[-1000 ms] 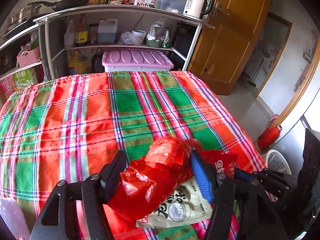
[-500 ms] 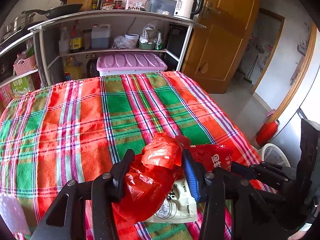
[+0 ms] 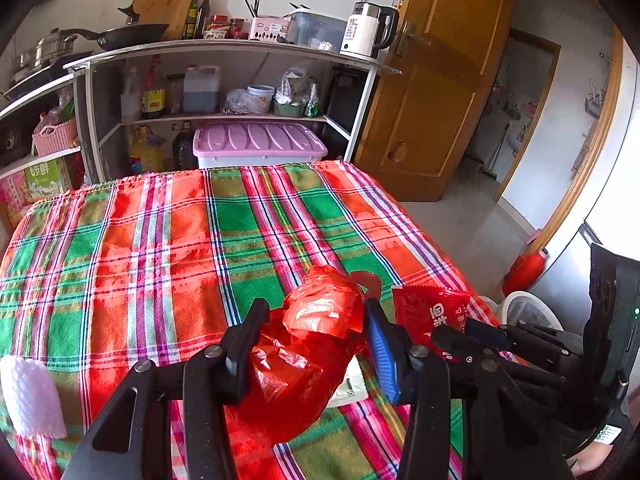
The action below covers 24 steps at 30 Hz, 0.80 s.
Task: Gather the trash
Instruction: 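Grasp the red plastic bag with the left tool while the right tool grasps the red wrapper, then carry the red bag and red wrapper with both tools over the bin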
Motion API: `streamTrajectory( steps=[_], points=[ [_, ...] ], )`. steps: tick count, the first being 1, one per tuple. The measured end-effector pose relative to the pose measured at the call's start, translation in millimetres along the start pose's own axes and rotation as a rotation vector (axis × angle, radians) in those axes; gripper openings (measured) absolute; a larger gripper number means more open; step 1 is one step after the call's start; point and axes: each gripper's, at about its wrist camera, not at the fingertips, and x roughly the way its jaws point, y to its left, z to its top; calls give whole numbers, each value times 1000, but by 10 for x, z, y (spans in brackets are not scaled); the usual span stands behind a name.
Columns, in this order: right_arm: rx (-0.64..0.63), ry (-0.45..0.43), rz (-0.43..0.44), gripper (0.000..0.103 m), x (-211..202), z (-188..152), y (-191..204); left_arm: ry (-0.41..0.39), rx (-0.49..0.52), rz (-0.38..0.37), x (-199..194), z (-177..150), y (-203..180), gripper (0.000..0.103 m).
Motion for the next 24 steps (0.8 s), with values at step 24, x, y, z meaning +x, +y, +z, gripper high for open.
streamTrajectory(
  steps=[24],
  points=[
    [93, -103, -108, 20, -925, -386, -594, -13, 119, -92, -195, -176, -870, 48]
  ],
)
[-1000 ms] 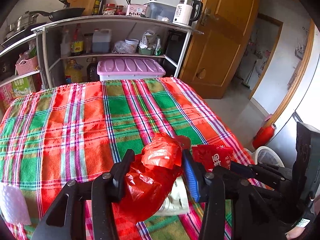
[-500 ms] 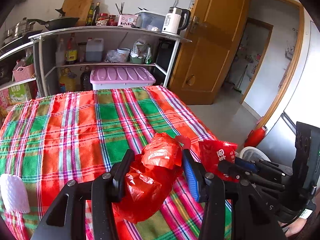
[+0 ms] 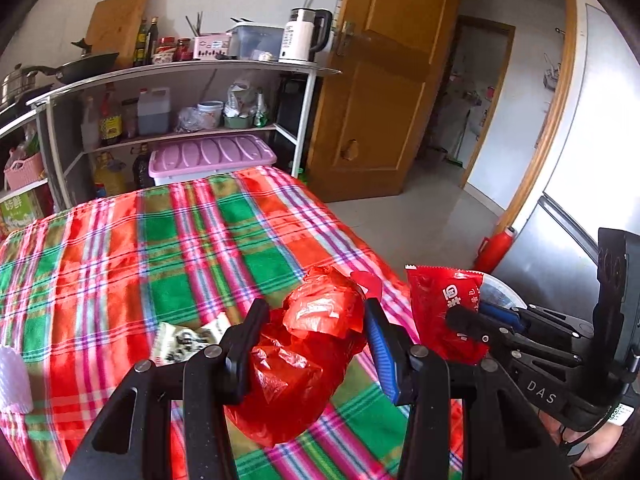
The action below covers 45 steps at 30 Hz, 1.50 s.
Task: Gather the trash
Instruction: 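Carry the red bag and red wrapper with both tools over the bin, then open both tools to drop the bag and wrapper into the bin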
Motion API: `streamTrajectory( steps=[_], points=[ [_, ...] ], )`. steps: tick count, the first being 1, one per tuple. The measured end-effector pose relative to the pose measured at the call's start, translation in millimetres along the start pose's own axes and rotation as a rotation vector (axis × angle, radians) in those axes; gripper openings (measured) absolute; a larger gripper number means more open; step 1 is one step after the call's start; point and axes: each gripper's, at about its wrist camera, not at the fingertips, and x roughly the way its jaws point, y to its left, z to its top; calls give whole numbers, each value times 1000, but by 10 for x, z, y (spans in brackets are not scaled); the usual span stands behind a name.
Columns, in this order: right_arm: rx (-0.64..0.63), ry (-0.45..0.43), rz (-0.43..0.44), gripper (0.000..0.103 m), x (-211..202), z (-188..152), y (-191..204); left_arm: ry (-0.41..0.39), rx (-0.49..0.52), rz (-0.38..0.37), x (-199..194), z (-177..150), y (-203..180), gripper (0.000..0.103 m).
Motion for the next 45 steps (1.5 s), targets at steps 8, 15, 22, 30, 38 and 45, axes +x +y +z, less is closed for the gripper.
streamTrajectory(
  steps=[8, 15, 22, 30, 38, 45],
  points=[
    [50, -26, -80, 20, -308, -119, -428, 16, 55, -79, 177, -5, -489, 48],
    [113, -37, -167, 20, -544, -241, -860, 38, 96, -138, 356, -14, -905, 49],
    [163, -33, -252, 20, -698, -355, -1250, 77, 146, -190, 581, -21, -1309, 49],
    [215, -1, -319, 20, -756, -520, -1644, 145, 195, -226, 917, -107, -1736, 49],
    [261, 60, -328, 20, -619, -640, -1933, 221, 231, -220, 1268, -213, -2011, 49],
    [281, 110, -354, 20, -458, -720, -2086, 252, 231, -220, 1426, -258, -2126, 49]
  ],
)
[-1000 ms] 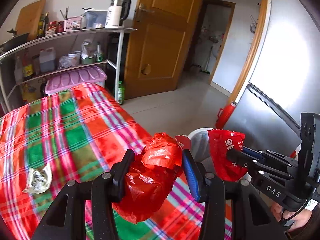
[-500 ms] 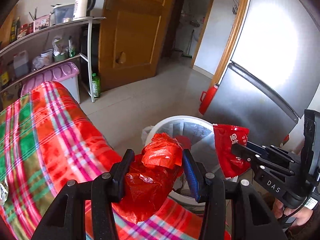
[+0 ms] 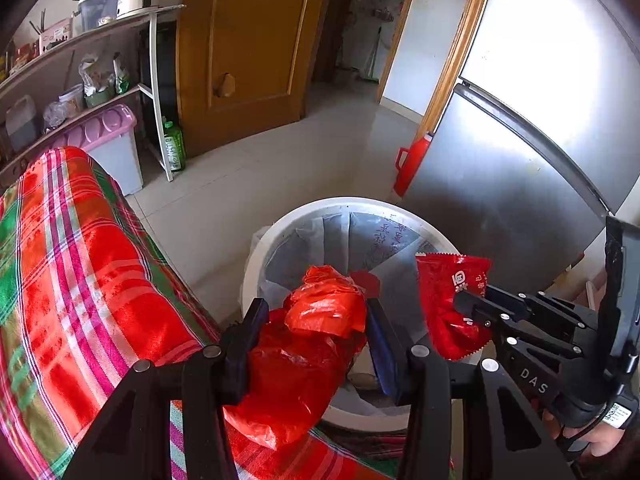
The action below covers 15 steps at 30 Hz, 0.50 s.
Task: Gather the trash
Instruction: 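Open both tools to drop the bag and wrapper into the bin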
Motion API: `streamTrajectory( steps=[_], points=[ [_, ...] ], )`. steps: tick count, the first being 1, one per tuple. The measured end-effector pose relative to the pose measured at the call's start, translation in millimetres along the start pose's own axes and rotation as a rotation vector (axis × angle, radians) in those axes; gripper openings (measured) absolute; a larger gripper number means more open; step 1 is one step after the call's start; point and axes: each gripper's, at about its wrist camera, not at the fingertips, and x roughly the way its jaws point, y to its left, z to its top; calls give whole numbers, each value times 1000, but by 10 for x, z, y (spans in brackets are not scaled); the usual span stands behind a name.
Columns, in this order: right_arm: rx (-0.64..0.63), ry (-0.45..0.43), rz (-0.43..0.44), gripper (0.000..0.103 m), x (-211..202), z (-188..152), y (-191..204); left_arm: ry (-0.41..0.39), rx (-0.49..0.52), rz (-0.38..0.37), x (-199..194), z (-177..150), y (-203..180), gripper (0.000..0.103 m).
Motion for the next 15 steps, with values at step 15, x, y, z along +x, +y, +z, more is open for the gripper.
streamTrajectory(
  steps=[15],
  points=[
    [20, 4, 0, 49, 18, -10, -50, 4, -10, -3, 25, -6, 23, 55]
  ],
)
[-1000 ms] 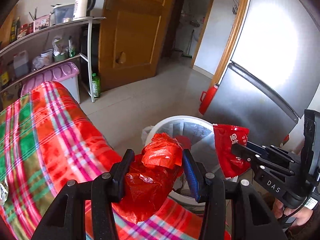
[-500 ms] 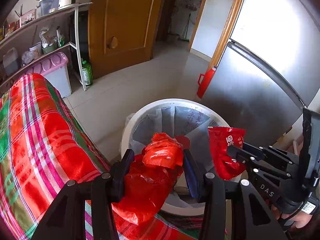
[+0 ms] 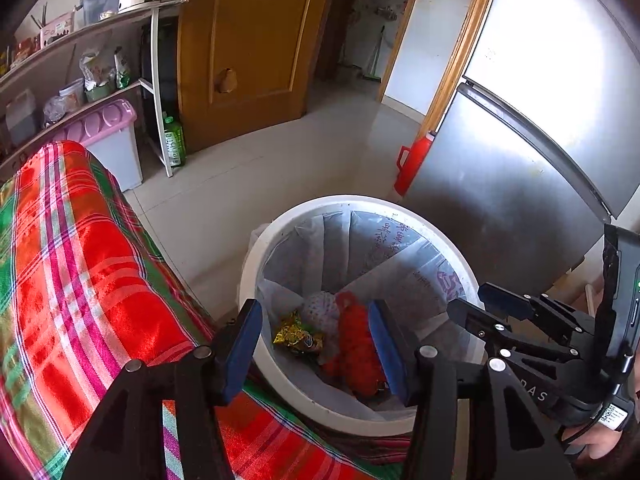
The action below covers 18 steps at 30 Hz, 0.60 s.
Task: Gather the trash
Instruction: 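Open both tools to drop the bag and wrapper into the bin, then move both open tools back to the white foam net and printed packet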
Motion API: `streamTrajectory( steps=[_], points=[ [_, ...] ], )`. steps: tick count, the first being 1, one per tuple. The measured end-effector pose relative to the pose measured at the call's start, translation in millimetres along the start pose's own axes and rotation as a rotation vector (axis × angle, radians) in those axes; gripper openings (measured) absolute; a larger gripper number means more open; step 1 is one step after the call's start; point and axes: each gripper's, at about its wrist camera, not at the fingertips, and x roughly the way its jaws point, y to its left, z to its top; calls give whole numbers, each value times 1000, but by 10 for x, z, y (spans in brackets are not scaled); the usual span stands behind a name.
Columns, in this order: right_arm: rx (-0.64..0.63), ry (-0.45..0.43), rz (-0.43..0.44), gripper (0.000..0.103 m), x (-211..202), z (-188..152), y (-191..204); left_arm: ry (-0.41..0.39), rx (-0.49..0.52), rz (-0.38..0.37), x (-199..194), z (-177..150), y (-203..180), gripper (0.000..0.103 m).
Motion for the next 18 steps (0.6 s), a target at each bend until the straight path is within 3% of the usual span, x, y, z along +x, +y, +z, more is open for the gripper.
streamTrajectory(
  steps=[11, 18],
  points=[
    [-16, -31, 20, 49, -177, -2, 147, -44, -13, 2, -280, -55, 78, 55],
    [-47, -57, 56, 49, -275, 3, 368, -72, -40, 43, -526, -144, 259, 56]
  ],
)
